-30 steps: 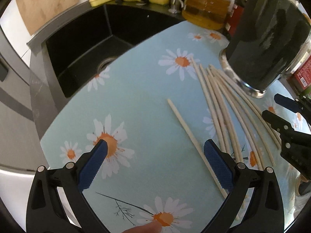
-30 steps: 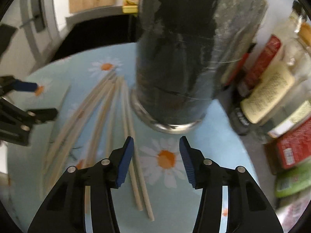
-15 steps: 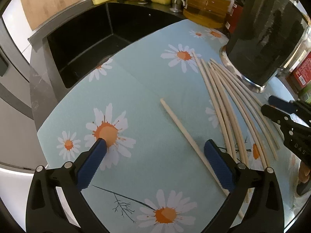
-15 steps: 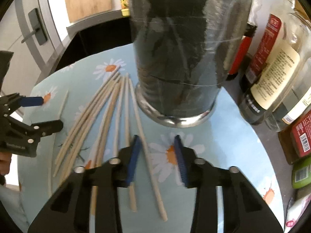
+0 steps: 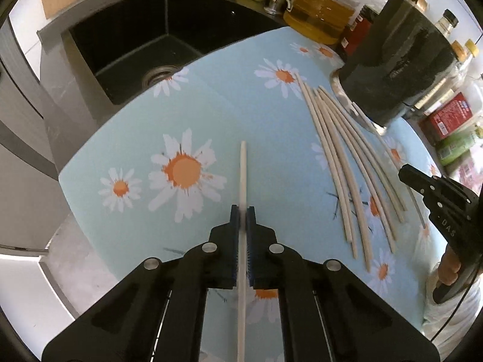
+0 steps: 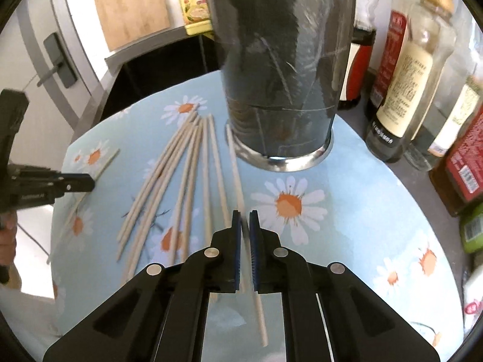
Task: Organize utensils
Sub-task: 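Lift the chopstick with the left tool and drop it into the holder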
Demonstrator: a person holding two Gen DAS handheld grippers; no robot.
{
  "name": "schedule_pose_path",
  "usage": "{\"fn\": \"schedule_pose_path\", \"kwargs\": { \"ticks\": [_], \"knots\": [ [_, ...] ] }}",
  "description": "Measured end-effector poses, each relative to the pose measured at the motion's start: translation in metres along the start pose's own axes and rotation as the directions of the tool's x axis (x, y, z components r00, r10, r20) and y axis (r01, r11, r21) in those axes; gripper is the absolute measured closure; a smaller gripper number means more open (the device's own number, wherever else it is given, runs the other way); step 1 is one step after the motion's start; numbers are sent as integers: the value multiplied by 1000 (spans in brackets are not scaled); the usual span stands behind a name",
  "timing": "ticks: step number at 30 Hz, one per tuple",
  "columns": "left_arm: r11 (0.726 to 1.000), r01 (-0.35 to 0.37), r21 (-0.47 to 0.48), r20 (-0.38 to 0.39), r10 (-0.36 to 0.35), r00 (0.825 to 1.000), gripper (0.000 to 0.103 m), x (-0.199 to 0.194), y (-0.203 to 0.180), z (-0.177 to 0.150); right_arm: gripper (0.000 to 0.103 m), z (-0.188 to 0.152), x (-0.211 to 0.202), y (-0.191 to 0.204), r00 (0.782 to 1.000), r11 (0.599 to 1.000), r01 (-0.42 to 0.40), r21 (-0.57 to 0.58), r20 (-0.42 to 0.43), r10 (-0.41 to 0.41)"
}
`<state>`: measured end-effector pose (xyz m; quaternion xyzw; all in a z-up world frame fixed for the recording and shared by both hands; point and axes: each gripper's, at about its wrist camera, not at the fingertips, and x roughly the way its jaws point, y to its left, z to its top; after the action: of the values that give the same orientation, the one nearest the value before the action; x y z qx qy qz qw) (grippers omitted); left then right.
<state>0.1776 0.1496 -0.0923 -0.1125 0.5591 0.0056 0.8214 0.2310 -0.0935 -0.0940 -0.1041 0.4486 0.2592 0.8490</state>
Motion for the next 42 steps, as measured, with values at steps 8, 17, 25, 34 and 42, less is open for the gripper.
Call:
{"fn": "schedule_pose_path", "kwargs": {
  "ticks": [8, 17, 25, 34, 42],
  "knots": [
    [999, -21, 44, 40, 19, 999, 98, -12, -5, -14, 98, -16, -42, 12, 997, 999, 34, 25, 64, -35],
    [993, -38, 115, 178, 17, 984, 98, -60, -18, -33, 98, -29, -106, 17, 980, 996, 75, 51, 183, -83],
    [986, -39, 162, 306, -13, 952, 98, -104, -35, -15, 98, -32, -161, 19, 940, 992, 101, 72, 318, -119],
    [958, 18, 285, 413, -140, 900, 98, -137, -55, 29, 98, -9, -196, 9, 857, 980, 40, 196, 498, -134],
    [897, 101, 431, 486, -325, 811, 98, -150, -58, 78, 98, 25, -187, -2, 781, 947, -111, 302, 616, -104]
  ]
}}
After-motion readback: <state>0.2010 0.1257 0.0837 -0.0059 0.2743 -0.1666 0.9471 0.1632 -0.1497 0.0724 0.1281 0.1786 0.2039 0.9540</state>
